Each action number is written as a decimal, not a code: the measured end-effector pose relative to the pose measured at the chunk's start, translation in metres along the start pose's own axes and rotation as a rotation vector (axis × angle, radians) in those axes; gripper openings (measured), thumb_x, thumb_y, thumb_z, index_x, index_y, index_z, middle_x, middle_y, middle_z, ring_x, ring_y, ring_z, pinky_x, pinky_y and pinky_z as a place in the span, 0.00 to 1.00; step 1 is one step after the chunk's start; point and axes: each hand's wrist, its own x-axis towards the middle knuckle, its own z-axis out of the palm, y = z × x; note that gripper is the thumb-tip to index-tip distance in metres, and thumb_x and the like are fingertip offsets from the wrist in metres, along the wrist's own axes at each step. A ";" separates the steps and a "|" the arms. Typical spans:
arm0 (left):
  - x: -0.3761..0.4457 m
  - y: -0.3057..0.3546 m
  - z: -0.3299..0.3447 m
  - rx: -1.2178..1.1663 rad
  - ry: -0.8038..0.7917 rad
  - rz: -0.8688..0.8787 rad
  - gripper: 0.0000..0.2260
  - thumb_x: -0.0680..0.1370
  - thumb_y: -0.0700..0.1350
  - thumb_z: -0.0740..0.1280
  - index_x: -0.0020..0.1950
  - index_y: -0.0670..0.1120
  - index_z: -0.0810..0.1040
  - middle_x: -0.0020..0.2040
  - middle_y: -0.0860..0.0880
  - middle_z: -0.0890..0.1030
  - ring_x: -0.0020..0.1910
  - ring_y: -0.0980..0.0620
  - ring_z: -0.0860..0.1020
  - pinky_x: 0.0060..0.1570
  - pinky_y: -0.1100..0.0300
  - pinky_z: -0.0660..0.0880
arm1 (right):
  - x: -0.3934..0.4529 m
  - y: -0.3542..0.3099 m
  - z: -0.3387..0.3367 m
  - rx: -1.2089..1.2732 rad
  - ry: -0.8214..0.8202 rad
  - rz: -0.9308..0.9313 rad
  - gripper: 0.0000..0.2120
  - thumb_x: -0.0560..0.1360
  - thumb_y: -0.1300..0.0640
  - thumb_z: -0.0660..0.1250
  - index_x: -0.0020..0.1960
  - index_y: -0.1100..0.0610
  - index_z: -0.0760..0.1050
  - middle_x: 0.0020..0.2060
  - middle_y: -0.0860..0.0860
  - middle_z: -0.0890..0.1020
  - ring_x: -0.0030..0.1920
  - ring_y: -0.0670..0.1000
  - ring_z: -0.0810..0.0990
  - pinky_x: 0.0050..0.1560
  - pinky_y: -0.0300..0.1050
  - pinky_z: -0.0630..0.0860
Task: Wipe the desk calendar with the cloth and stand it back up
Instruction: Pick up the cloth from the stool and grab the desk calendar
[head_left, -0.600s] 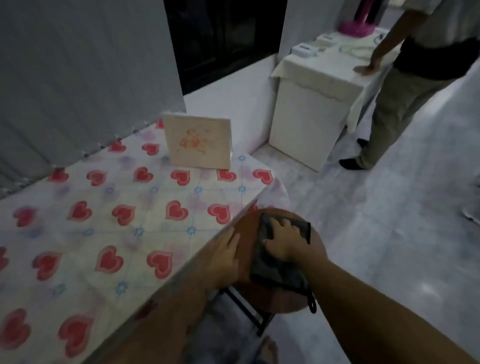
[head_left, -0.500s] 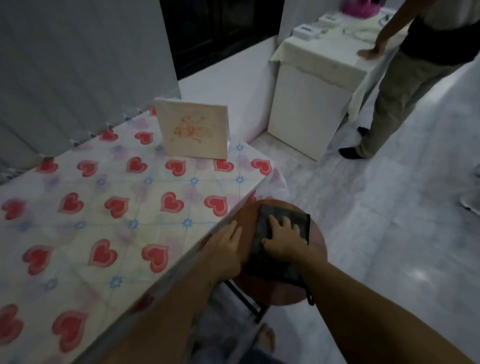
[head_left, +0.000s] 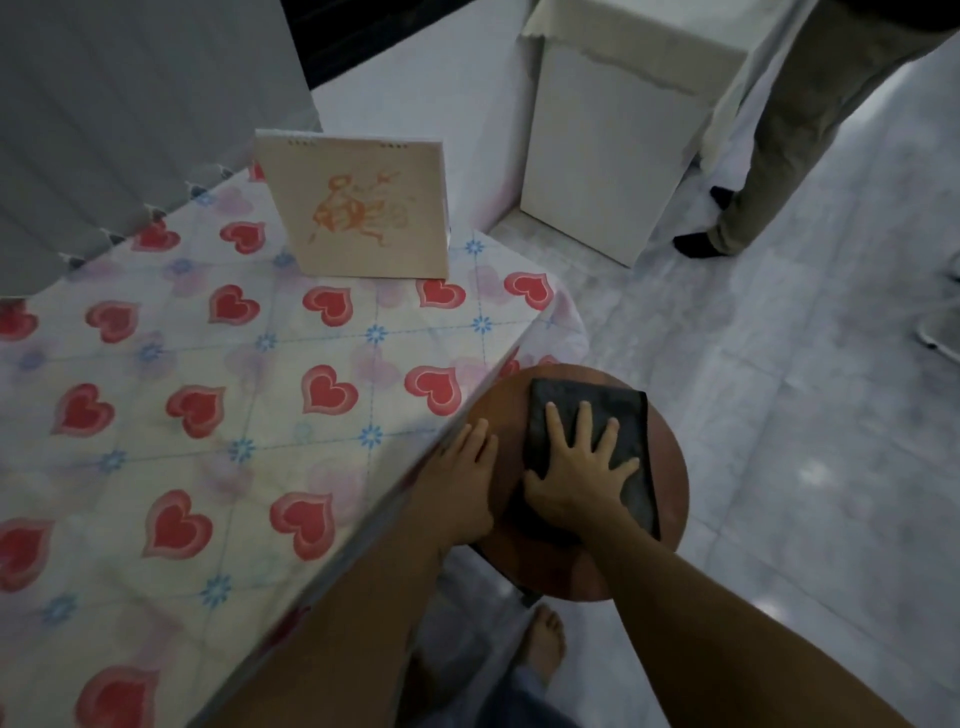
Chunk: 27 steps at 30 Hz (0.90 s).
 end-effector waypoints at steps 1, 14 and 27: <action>0.000 -0.001 0.000 -0.010 0.000 0.001 0.38 0.76 0.45 0.63 0.81 0.41 0.47 0.82 0.43 0.43 0.80 0.46 0.42 0.78 0.48 0.50 | -0.001 0.004 0.000 -0.006 0.013 -0.011 0.45 0.70 0.38 0.60 0.75 0.38 0.33 0.78 0.52 0.36 0.75 0.66 0.35 0.66 0.79 0.42; -0.002 0.012 -0.011 -0.146 0.033 -0.064 0.33 0.75 0.43 0.64 0.79 0.43 0.58 0.82 0.44 0.52 0.80 0.46 0.52 0.76 0.50 0.56 | 0.001 0.023 -0.006 -0.069 0.065 -0.032 0.40 0.72 0.43 0.62 0.76 0.38 0.40 0.79 0.52 0.45 0.75 0.68 0.44 0.67 0.75 0.51; -0.014 0.033 -0.086 -0.318 0.265 -0.141 0.16 0.77 0.42 0.62 0.64 0.50 0.75 0.61 0.51 0.76 0.60 0.49 0.74 0.58 0.57 0.73 | -0.010 0.033 -0.086 0.012 0.145 -0.294 0.35 0.74 0.56 0.60 0.77 0.42 0.51 0.76 0.52 0.60 0.68 0.60 0.63 0.65 0.58 0.68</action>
